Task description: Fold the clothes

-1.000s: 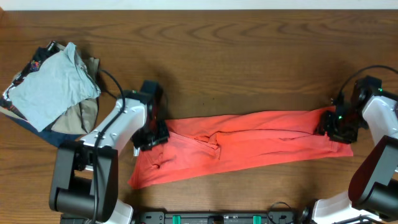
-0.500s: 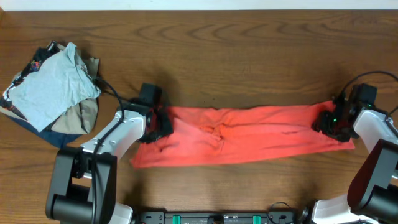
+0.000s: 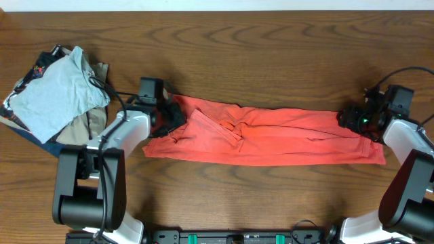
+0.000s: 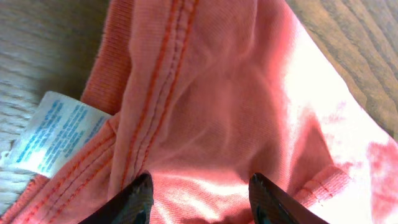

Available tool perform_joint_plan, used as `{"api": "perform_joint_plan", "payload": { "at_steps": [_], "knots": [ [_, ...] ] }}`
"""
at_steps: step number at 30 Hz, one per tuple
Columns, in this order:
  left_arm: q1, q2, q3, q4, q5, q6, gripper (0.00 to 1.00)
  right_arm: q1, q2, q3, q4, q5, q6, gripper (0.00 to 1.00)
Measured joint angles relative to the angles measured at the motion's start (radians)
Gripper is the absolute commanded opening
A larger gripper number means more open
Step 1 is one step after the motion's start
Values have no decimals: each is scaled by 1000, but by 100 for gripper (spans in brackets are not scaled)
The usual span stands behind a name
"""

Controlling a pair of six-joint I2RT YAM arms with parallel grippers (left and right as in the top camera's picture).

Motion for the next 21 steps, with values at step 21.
{"api": "perform_joint_plan", "payload": {
  "at_steps": [21],
  "knots": [
    [79,-358,14,-323,-6,72,57,-81,-1,74,-232,258,-212,76]
  ]
}}
